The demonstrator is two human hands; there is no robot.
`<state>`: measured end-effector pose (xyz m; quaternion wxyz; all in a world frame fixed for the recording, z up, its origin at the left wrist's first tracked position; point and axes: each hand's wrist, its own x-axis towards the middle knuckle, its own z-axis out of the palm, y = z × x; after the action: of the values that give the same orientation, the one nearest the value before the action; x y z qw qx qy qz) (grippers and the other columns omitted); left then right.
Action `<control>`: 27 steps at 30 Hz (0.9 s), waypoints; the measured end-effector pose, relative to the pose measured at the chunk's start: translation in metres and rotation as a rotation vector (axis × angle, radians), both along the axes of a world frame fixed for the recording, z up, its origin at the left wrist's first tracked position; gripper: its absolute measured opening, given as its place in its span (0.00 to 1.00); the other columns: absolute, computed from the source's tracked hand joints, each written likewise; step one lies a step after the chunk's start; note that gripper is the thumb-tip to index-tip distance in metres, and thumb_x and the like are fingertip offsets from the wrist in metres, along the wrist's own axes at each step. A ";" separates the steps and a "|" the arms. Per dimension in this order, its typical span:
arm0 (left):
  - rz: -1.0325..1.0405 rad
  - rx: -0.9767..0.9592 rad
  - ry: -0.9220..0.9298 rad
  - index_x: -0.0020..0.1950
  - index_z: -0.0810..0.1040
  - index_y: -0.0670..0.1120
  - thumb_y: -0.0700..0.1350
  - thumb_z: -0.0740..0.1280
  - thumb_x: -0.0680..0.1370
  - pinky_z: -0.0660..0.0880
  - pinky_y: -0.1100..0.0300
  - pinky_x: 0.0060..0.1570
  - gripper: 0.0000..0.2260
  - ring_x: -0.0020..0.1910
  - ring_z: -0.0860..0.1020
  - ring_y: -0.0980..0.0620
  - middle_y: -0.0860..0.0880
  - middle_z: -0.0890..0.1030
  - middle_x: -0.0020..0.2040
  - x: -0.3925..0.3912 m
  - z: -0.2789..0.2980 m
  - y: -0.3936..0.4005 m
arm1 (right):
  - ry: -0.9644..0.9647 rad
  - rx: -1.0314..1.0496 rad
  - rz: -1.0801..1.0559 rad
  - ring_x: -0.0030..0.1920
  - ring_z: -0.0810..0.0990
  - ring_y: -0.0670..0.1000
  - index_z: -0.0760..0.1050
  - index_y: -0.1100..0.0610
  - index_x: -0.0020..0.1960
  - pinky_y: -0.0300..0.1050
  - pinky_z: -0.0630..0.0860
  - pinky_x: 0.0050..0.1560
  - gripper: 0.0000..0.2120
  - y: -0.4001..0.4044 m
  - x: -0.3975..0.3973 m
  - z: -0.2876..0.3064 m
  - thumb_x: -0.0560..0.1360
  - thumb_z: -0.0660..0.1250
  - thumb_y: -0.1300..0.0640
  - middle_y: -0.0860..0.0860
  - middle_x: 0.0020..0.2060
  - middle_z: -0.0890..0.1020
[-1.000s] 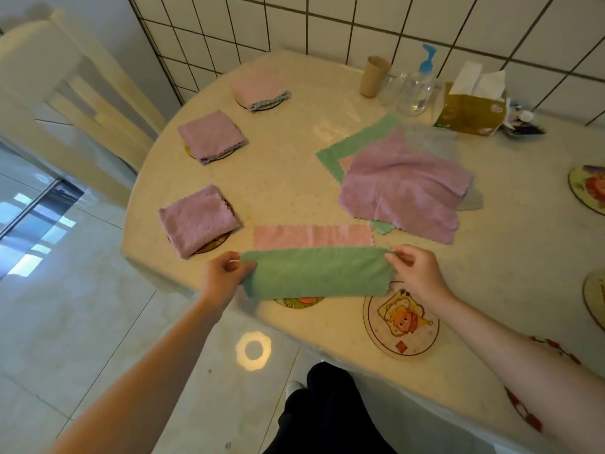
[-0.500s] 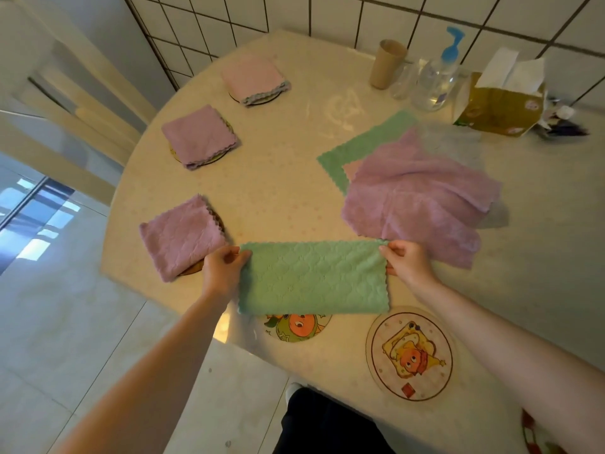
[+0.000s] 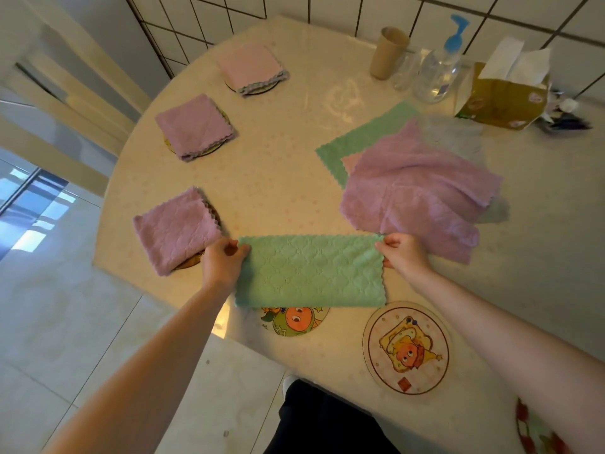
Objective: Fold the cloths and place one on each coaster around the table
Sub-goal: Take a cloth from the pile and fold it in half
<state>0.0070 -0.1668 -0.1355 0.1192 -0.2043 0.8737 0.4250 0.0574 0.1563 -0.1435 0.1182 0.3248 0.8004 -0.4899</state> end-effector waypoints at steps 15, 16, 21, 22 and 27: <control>-1.184 -0.603 0.359 0.78 0.54 0.52 0.61 0.47 0.81 0.49 0.47 0.72 0.27 0.77 0.50 0.47 0.52 0.54 0.78 0.111 -0.020 0.023 | 0.296 0.783 1.261 0.77 0.48 0.51 0.51 0.55 0.77 0.52 0.46 0.74 0.28 -0.056 0.109 -0.005 0.81 0.48 0.44 0.49 0.77 0.52; -1.201 -0.627 0.349 0.78 0.52 0.52 0.62 0.47 0.81 0.48 0.47 0.72 0.27 0.77 0.50 0.47 0.52 0.53 0.78 0.115 -0.024 0.015 | 0.287 0.818 1.281 0.77 0.49 0.51 0.53 0.55 0.77 0.52 0.48 0.72 0.28 -0.051 0.115 -0.009 0.81 0.48 0.43 0.49 0.76 0.54; -1.288 -0.690 0.330 0.79 0.47 0.52 0.65 0.49 0.80 0.45 0.49 0.74 0.31 0.78 0.47 0.47 0.53 0.49 0.79 0.116 -0.028 -0.022 | 0.328 0.836 1.302 0.75 0.54 0.49 0.57 0.53 0.76 0.49 0.50 0.71 0.24 -0.023 0.124 -0.013 0.81 0.48 0.47 0.48 0.75 0.59; -1.298 -0.695 0.322 0.79 0.46 0.52 0.65 0.49 0.80 0.45 0.50 0.74 0.31 0.78 0.46 0.48 0.53 0.48 0.79 0.115 -0.026 -0.027 | 0.340 0.825 1.307 0.75 0.56 0.49 0.58 0.54 0.75 0.49 0.52 0.71 0.24 -0.018 0.124 -0.011 0.81 0.49 0.49 0.48 0.75 0.60; -1.243 -0.653 0.312 0.79 0.48 0.52 0.62 0.49 0.81 0.45 0.54 0.74 0.29 0.77 0.47 0.52 0.54 0.49 0.79 0.120 -0.019 -0.048 | 0.427 0.745 1.198 0.69 0.70 0.50 0.67 0.58 0.70 0.47 0.69 0.68 0.25 -0.010 0.125 -0.005 0.74 0.67 0.63 0.52 0.69 0.72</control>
<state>0.1271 -0.2144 -0.1550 0.1456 0.3686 0.9179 0.0197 0.1823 0.1463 -0.1484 0.0888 -0.2519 0.9595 -0.0894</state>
